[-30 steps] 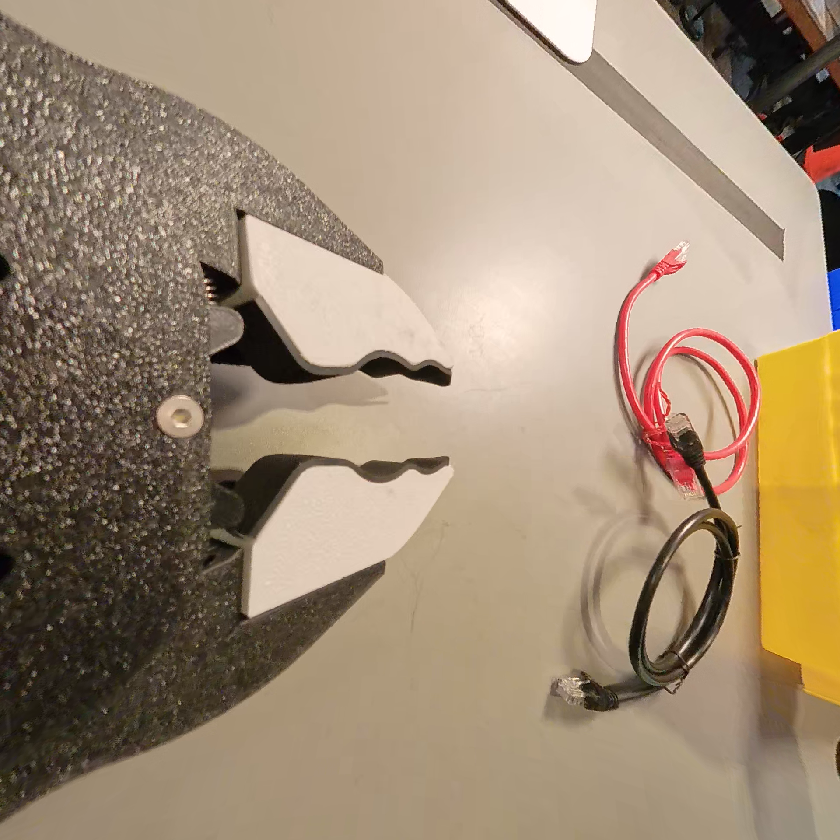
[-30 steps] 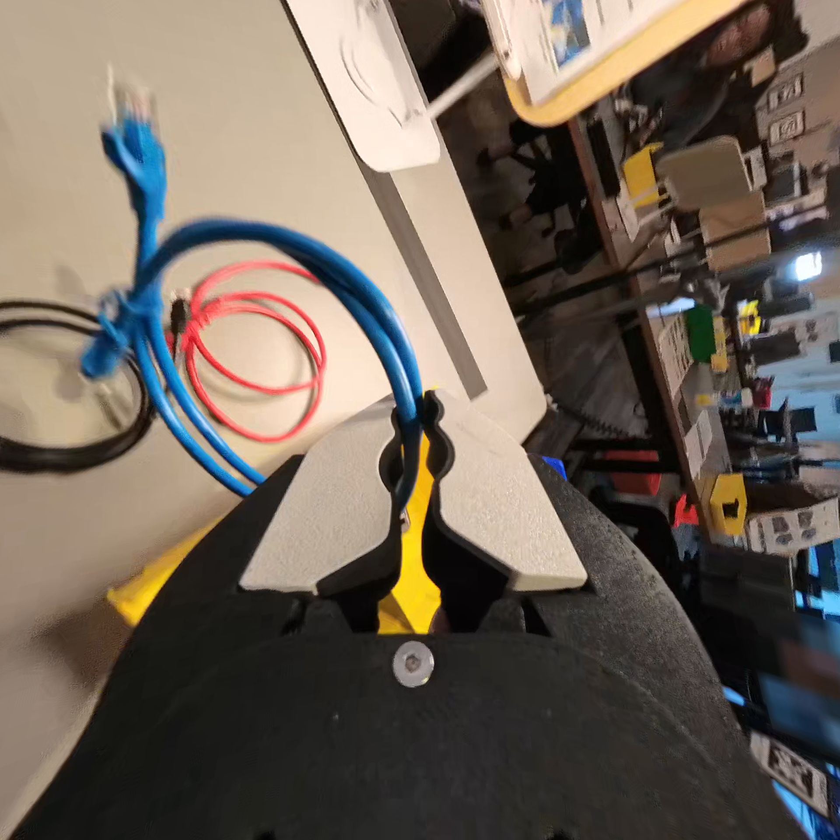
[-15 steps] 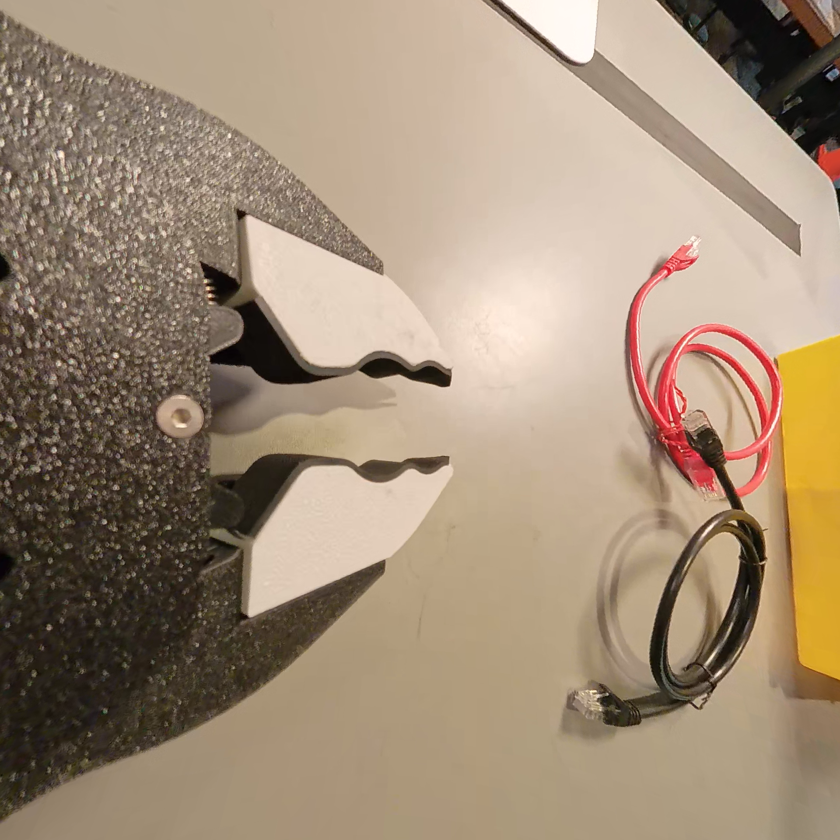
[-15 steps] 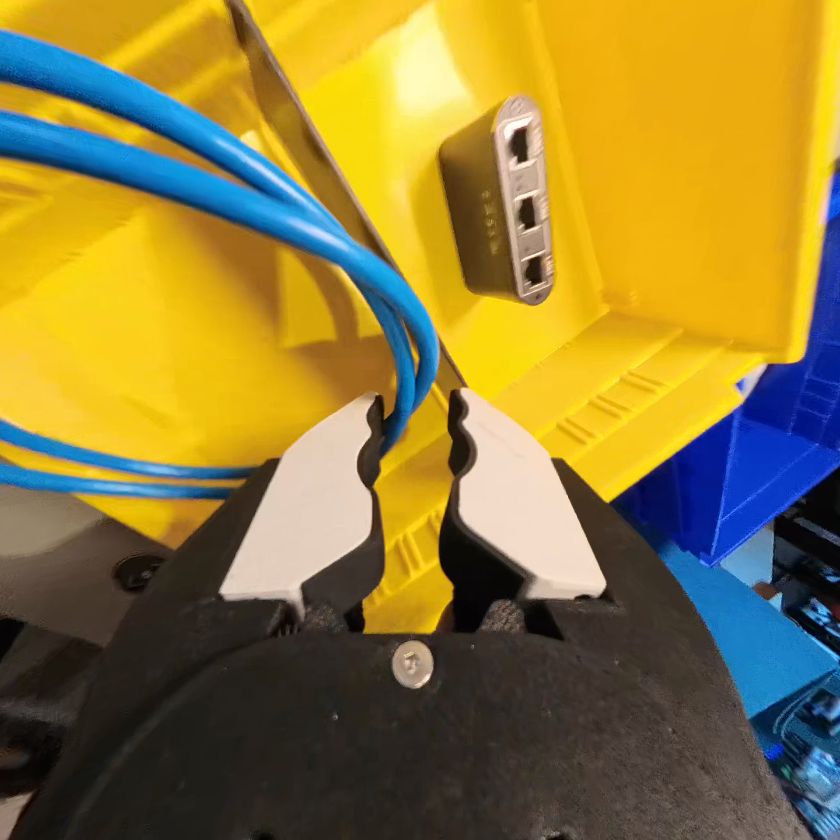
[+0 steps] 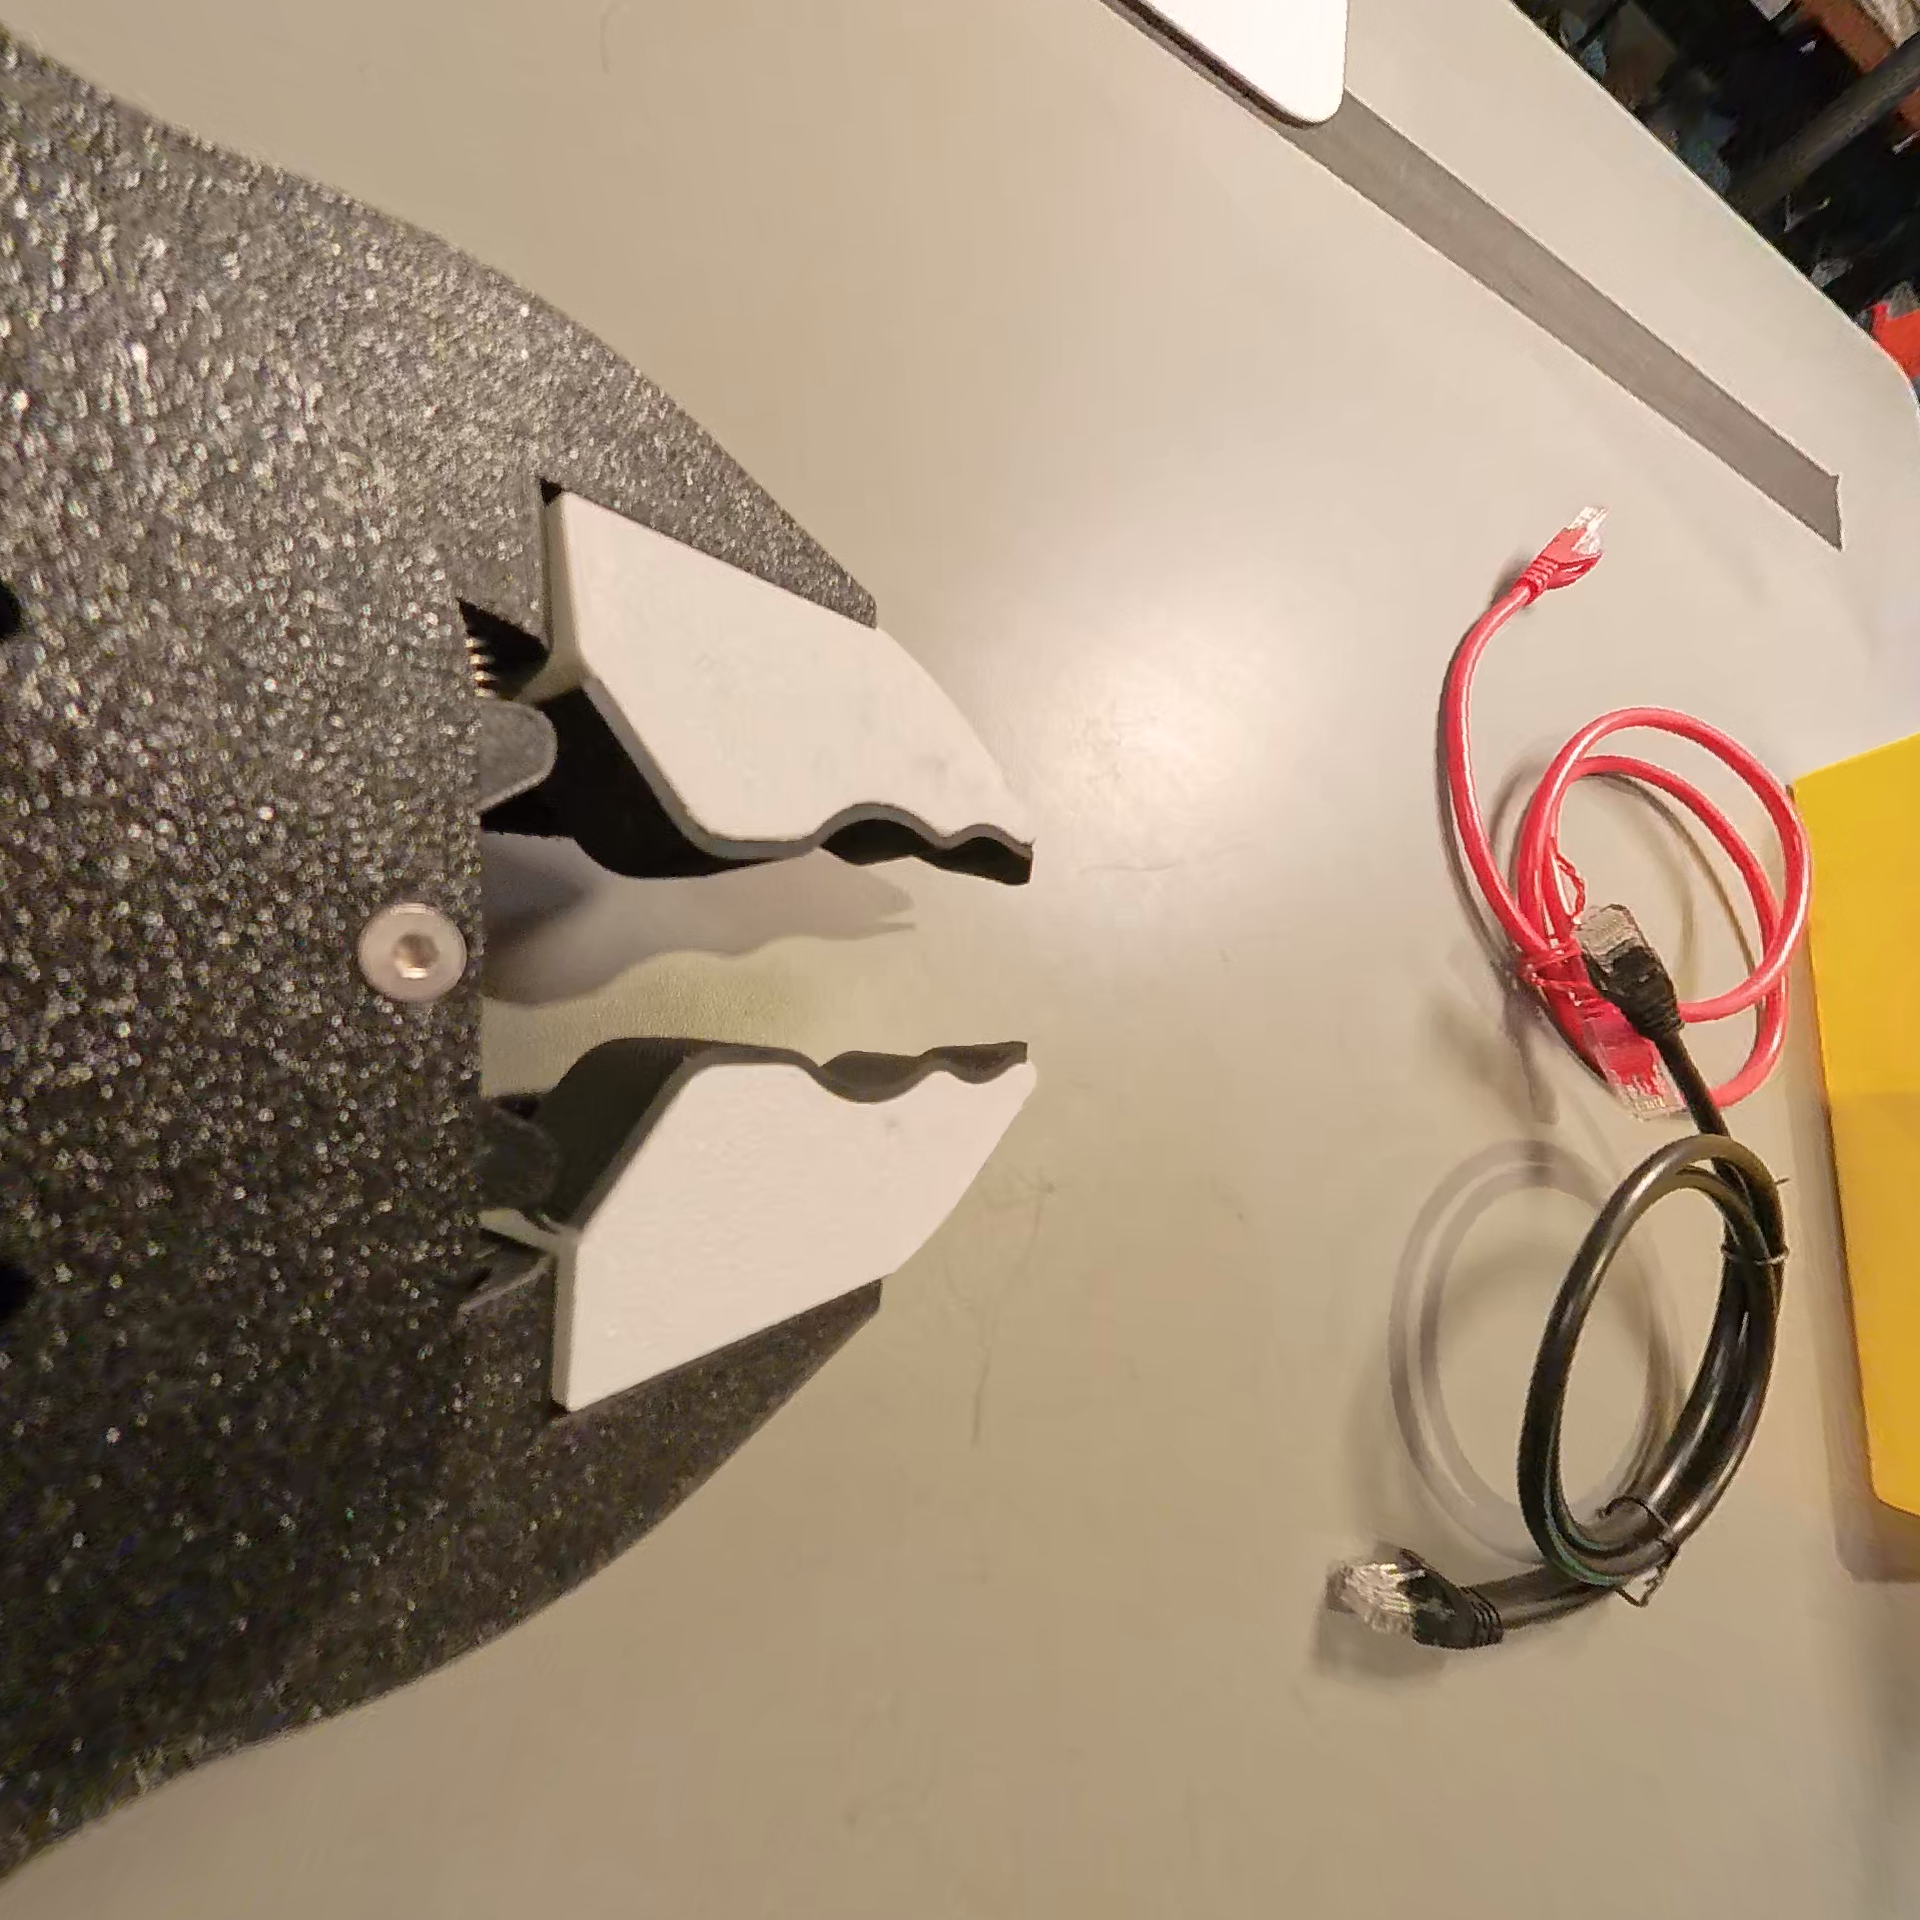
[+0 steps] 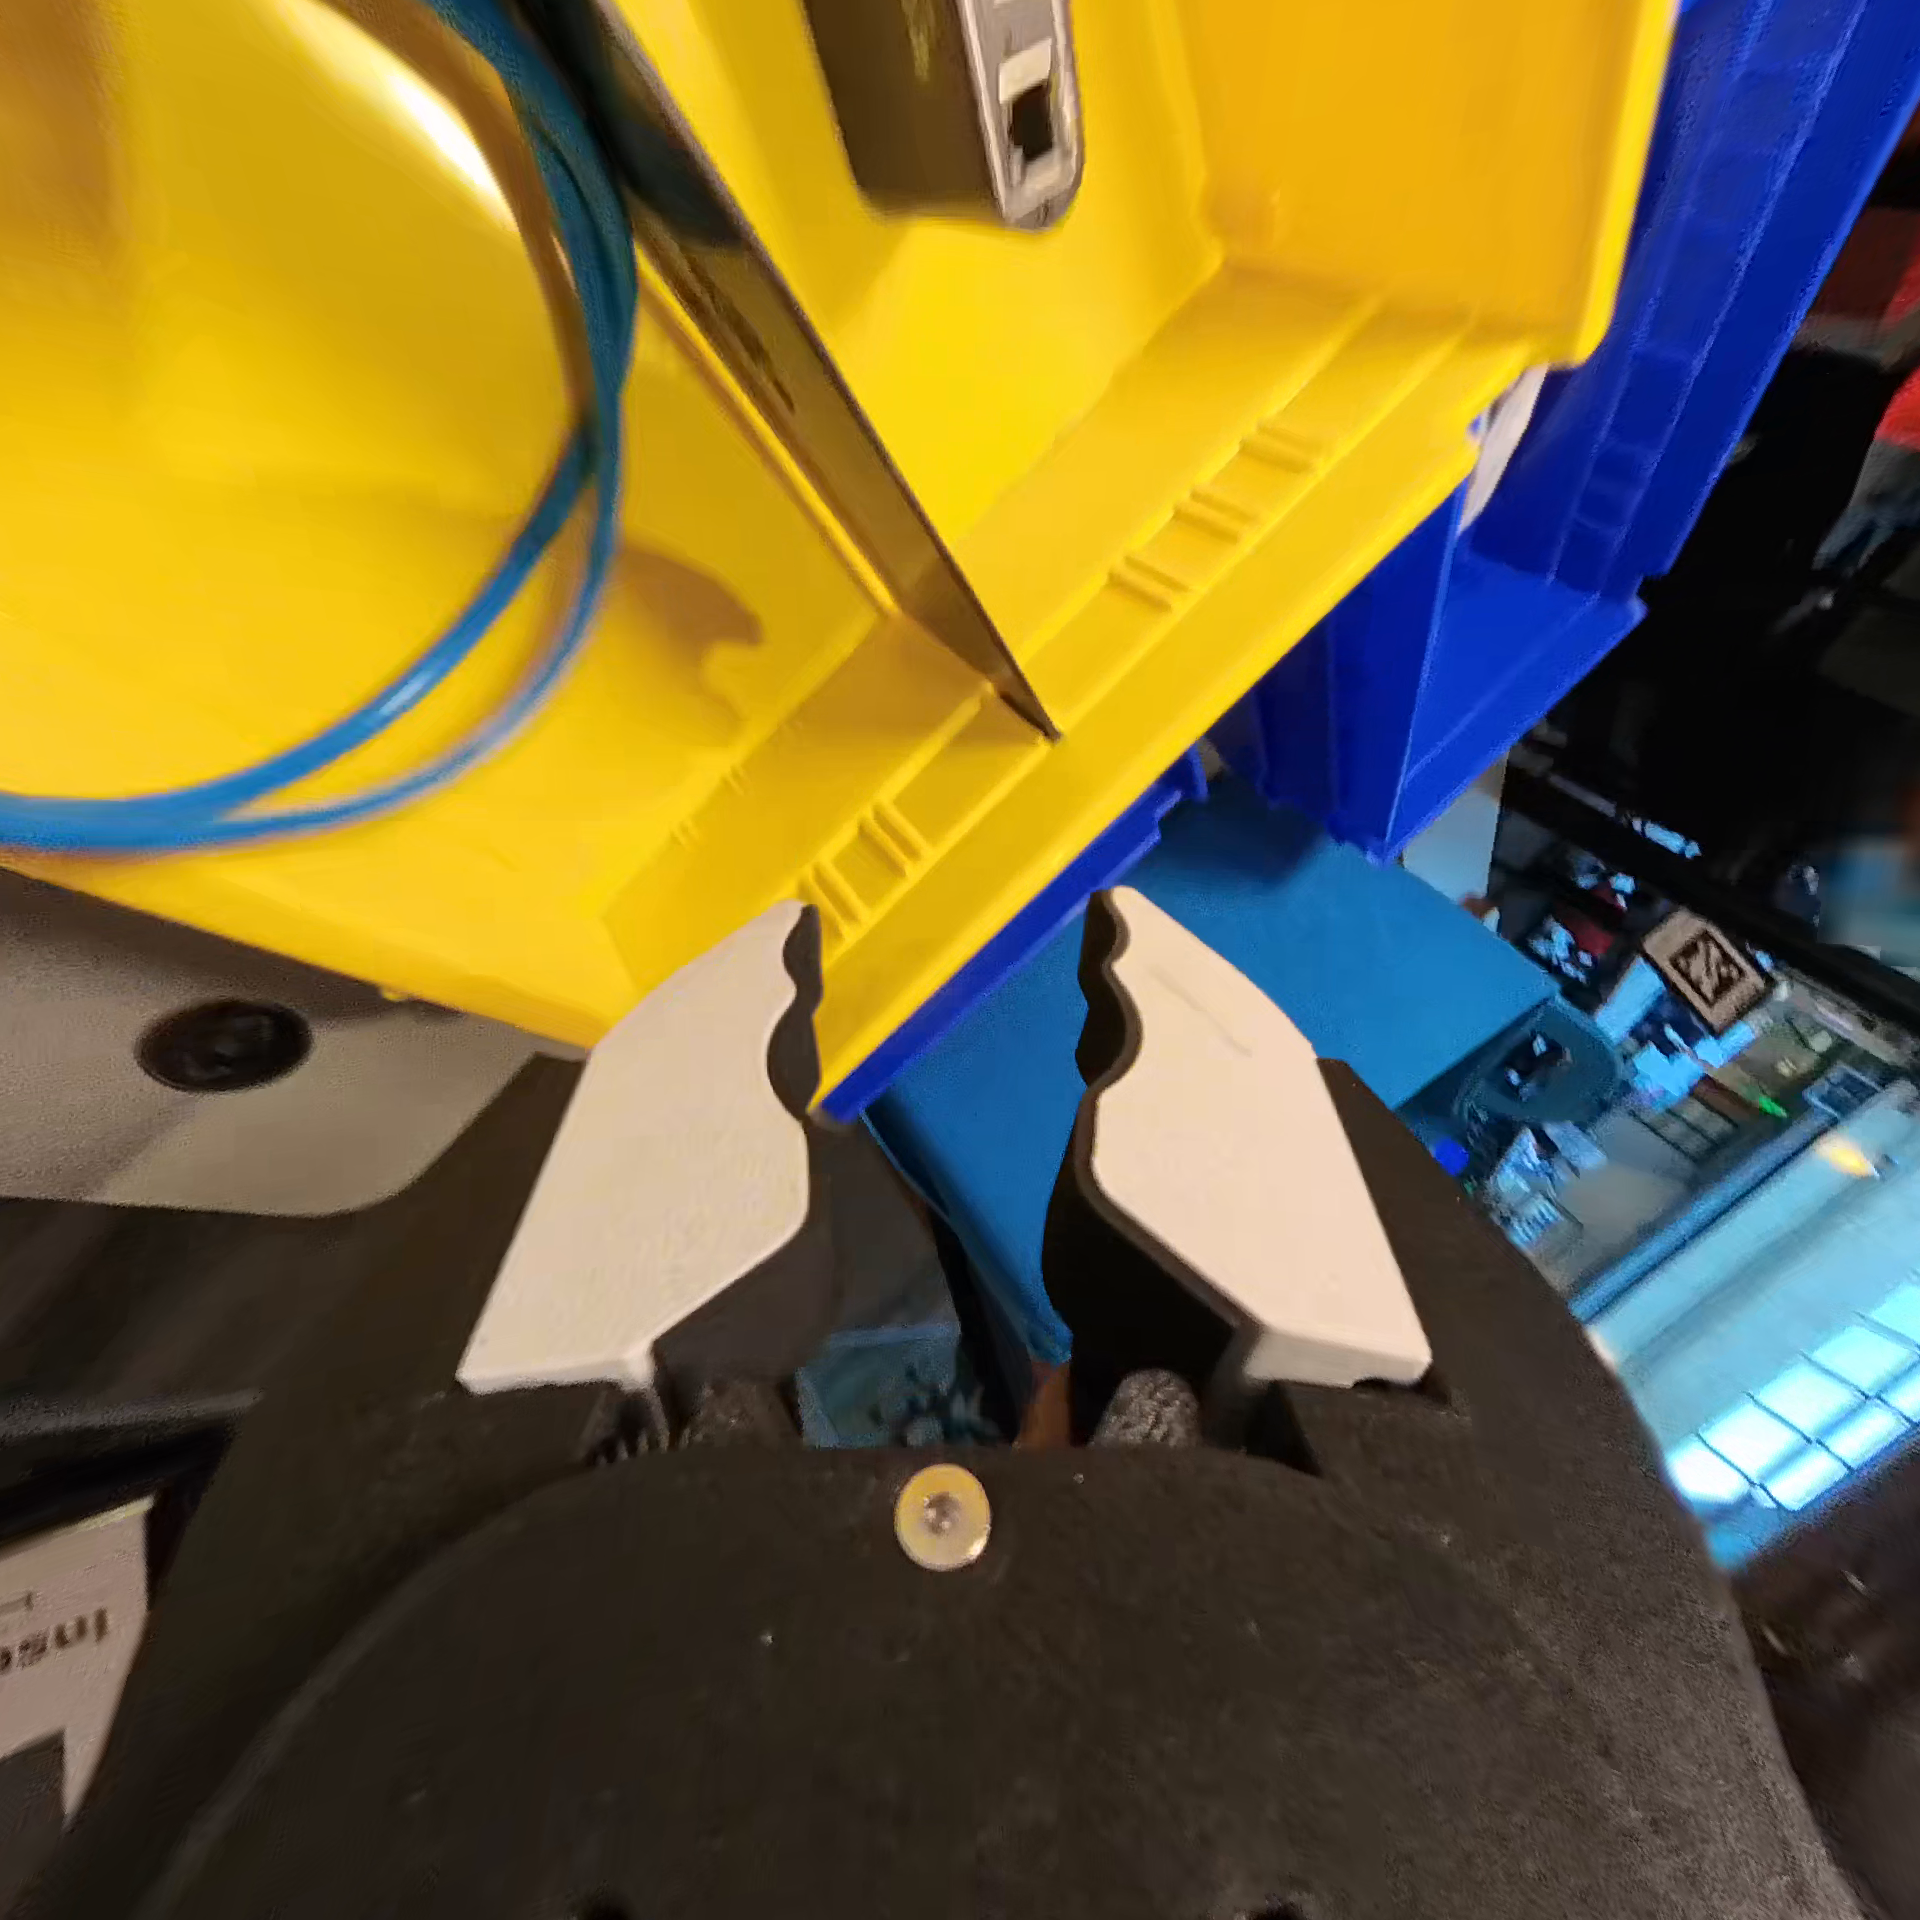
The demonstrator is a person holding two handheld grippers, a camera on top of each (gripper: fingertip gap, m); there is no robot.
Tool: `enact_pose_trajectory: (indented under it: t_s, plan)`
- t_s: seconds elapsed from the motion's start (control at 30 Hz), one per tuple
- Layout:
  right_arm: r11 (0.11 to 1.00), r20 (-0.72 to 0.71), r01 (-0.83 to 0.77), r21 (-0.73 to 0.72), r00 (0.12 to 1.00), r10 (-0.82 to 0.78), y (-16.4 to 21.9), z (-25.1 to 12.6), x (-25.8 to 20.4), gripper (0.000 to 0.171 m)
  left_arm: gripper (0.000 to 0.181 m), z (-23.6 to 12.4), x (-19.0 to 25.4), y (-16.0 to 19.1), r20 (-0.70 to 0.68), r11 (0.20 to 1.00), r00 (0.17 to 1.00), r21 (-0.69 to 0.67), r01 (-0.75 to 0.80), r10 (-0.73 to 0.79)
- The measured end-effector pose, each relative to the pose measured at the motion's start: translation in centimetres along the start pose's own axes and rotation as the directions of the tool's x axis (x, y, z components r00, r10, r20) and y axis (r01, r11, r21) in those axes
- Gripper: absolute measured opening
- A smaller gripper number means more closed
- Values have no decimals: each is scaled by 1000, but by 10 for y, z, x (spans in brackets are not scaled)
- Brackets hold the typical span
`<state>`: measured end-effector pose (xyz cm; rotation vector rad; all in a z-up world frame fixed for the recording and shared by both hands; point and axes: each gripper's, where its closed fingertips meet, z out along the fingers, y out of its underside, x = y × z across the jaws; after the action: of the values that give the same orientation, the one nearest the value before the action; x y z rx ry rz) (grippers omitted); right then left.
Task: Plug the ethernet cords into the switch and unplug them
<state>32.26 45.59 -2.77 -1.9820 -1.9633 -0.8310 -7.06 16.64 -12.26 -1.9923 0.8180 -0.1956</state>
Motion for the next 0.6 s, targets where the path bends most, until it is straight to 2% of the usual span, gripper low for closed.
enact_pose_trajectory:
  t_s: [0.07, 0.17, 0.3, 0.43, 0.5, 0.6]
  plan:
    - [999, -13, 7, -50, 1000, -8, 10, 10, 3, 52, 33, 0, 0, 0, 3, 1000, 1000, 1, 0, 0]
    - [993, 9, -69, 98, 998, 69, -10, 3, 4, 52, 33, 0, -2, -1, 7, 1000, 1000, 5, 8, -8]
    - [911, 0, -90, 402, 995, 98, -69, -58, -3, 50, 33, 0, -3, 0, 7, 1000, 1000, 2, 17, -17]
    - [783, 41, 18, 621, 998, -56, -148, -131, -59, 45, 33, 1, -2, 1, 6, 1000, 1000, -10, 7, -7]
    - [780, 78, 119, 615, 975, -210, -181, -133, -104, 44, 33, 2, -1, 1, 7, 1000, 1000, -14, -1, 1]
    - [881, 197, 184, 437, 936, -293, -205, -86, -152, 47, 32, 1, -1, 1, 12, 1000, 1000, -11, -8, 9]
